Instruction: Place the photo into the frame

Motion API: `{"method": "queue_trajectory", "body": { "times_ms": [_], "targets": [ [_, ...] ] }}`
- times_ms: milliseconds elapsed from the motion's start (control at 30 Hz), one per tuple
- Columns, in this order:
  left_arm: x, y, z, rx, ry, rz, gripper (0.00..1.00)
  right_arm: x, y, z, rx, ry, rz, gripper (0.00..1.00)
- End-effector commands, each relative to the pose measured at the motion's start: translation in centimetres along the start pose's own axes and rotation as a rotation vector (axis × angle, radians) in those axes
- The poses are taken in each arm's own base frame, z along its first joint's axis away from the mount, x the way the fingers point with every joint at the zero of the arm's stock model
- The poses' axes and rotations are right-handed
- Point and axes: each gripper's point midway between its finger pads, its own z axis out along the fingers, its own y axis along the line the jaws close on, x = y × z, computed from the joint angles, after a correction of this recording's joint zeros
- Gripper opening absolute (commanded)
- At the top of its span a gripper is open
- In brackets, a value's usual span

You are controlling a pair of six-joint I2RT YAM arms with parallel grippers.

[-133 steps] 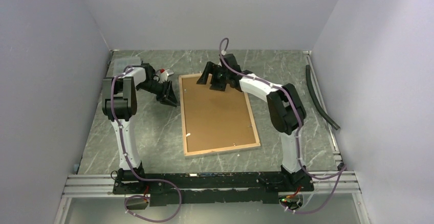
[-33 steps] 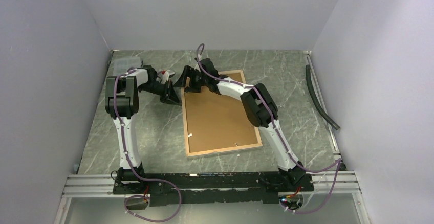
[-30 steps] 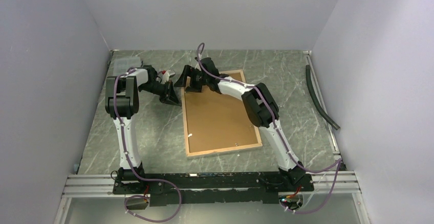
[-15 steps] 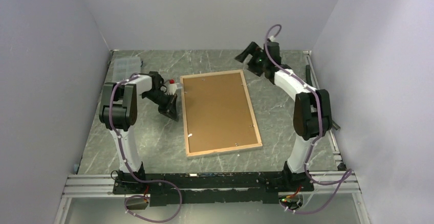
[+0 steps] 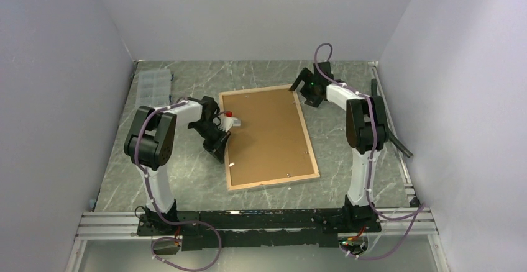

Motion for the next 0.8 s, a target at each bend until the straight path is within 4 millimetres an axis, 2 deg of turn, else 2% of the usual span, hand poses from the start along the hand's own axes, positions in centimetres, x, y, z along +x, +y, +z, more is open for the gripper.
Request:
{"method": "queue_trajectory", "body": {
  "times_ms": [0, 100, 200, 300, 367, 500, 600, 667, 767],
  "targets": [
    [0.9, 0.0, 1.0, -0.059, 0.051, 0.109, 0.04, -1.3, 2.8, 0.7, -0.070, -0.003, -0.015, 1.00],
    [0.8, -1.0, 1.6, -0.040, 0.070, 0.130, 0.04, -0.6, 4.4, 1.5, -0.121, 0.033, -0.008, 1.00],
    [-0.9, -2.4, 2.2, 0.015, 0.054, 0.151, 0.04, 1.2, 7.4, 2.4, -0.152, 0.078, -0.059, 1.00],
    [-2.8, -4.2, 3.9, 0.047, 0.081, 0.194, 0.04, 3.9, 11.1, 3.6, -0.192, 0.144, -0.114, 1.00],
    [-3.4, -5.4, 5.3, 0.067, 0.116, 0.219, 0.04, 5.5, 13.9, 3.8, -0.240, 0.180, -0.145, 1.00],
    [-3.4, -7.6, 7.9, 0.110, 0.174, 0.252, 0.05, 9.0, 17.3, 4.3, -0.346, 0.274, -0.190, 1.00],
    [-2.8, -9.0, 9.1, 0.145, 0.208, 0.258, 0.05, 9.8, 18.3, 4.2, -0.374, 0.303, -0.236, 1.00],
    [-2.5, -9.9, 9.2, 0.173, 0.220, 0.254, 0.07, 9.7, 18.8, 3.9, -0.400, 0.311, -0.257, 1.00],
    [-2.0, -11.0, 8.3, 0.198, 0.251, 0.254, 0.17, 7.7, 18.7, 3.4, -0.360, 0.256, -0.293, 1.00]
  ]
}}
